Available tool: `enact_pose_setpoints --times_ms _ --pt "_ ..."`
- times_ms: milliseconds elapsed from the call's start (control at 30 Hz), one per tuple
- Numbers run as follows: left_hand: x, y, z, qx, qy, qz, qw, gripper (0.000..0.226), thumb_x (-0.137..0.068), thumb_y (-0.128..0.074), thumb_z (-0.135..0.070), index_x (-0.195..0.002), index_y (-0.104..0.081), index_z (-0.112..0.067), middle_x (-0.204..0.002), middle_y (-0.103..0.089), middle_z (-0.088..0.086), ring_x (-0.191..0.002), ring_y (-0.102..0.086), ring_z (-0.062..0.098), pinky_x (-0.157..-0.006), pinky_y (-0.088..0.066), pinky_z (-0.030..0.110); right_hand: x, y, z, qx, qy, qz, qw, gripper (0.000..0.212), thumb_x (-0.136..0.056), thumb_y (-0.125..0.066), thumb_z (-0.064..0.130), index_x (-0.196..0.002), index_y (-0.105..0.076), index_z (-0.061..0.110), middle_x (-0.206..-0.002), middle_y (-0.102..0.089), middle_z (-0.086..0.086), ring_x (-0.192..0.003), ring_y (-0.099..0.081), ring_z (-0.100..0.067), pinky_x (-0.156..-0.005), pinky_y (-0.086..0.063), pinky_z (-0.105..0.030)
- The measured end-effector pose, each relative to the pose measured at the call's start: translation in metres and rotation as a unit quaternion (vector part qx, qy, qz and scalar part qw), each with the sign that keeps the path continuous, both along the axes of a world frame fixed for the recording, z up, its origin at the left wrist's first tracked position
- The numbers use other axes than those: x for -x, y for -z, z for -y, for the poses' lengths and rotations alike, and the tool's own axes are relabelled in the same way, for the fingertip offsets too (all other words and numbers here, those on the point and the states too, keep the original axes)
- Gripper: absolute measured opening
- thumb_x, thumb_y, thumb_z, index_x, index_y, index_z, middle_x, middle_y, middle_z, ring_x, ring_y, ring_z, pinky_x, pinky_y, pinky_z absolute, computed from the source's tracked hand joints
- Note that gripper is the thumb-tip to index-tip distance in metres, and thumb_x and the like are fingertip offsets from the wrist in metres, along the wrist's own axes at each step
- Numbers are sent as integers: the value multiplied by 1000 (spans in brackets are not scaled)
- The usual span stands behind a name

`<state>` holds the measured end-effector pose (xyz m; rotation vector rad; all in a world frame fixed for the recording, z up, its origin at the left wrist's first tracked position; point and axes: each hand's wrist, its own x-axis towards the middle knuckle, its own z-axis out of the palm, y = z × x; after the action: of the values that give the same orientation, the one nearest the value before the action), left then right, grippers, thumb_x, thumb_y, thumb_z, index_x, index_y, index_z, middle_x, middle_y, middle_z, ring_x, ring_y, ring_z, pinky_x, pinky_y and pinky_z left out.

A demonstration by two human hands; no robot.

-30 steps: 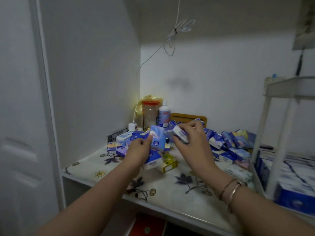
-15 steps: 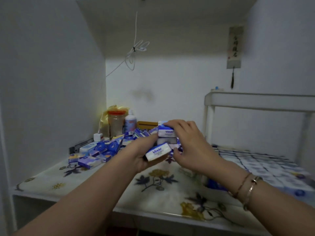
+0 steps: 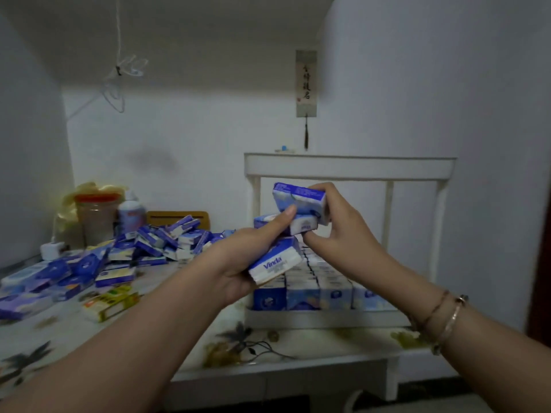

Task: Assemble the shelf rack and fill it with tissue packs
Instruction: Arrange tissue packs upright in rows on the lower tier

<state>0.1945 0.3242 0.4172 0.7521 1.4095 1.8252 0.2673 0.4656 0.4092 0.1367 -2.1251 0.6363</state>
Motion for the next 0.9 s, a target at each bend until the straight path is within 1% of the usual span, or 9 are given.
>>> enact_pose_setpoints --times_ms 67,133,200,367,467,567,700,767,900 --pt "-6 -1 -11 1 12 28 1000 28 -86 -63 -35 -89 -67 -7 -64 -66 6 -55 -62 14 -54 -55 22 -11 1 -11 4 3 17 1000 35 -81 -62 8 -107 -47 26 -99 -58 13 -87 -55 5 -71 -43 -11" --pt "-10 -1 -26 6 26 65 998 25 -85 -66 -33 -90 -64 -8 -71 -62 7 -64 -57 15 -56 -53 23 -18 5 -23 -31 29 44 998 38 -81 -62 10 -112 -48 27 -105 -56 9 -93 -55 0 -79 -48 -22" --pt "-13 1 -42 19 33 86 996 23 -85 -67 -31 -91 -62 -9 -76 -60 8 -67 -56 16 -56 -54 22 -23 10 -36 -57 44 63 995 42 -83 -62 10 -118 -48 27 -112 -55 8 -100 -55 -3 -85 -49 -25" --pt "-20 1 -72 43 50 115 991 31 -85 -67 -35 -85 -62 -5 -75 -59 10 -70 -55 19 -74 -51 27 -45 9 -65 -78 68 83 991 37 -87 -61 16 -119 -50 31 -111 -58 11 -99 -55 -1 -71 -39 -10" --pt "-15 3 -100 44 5 134 990 36 -89 -61 -40 -82 -57 -6 -68 -53 8 -61 -49 17 -60 -48 25 -56 2 -81 -66 88 79 991 33 -89 -62 20 -117 -50 29 -104 -62 15 -91 -57 2 -65 -39 -8" --pt "-4 9 -132 73 -38 143 986 38 -96 -46 -48 -92 -50 -11 -67 -48 4 -53 -45 14 -45 -40 21 -63 -9 -93 -77 118 73 987 31 -88 -63 22 -114 -49 28 -98 -61 17 -84 -54 9 -64 -38 -5" --pt "6 10 -162 144 -46 143 978 18 -99 -37 -12 -85 -47 -7 -65 -47 6 -37 -47 16 -44 -32 26 -65 -13 -106 -134 141 98 976 33 -88 -59 23 -116 -47 36 -108 -58 12 -99 -53 -4 -74 -42 -17" --pt "9 5 -171 154 -39 169 973 17 -93 -34 -1 -85 -48 -5 -73 -47 10 -50 -47 21 -52 -34 32 -65 -10 -111 -158 144 113 970 36 -88 -59 23 -118 -46 38 -111 -56 11 -102 -54 -9 -82 -48 -30" --pt "18 3 -185 147 -28 207 967 26 -87 -26 8 -90 -49 -3 -95 -49 20 -73 -48 31 -66 -44 45 -63 -2 -120 -162 133 144 967 41 -89 -56 17 -124 -45 36 -118 -48 13 -100 -54 -7 -81 -50 -29"
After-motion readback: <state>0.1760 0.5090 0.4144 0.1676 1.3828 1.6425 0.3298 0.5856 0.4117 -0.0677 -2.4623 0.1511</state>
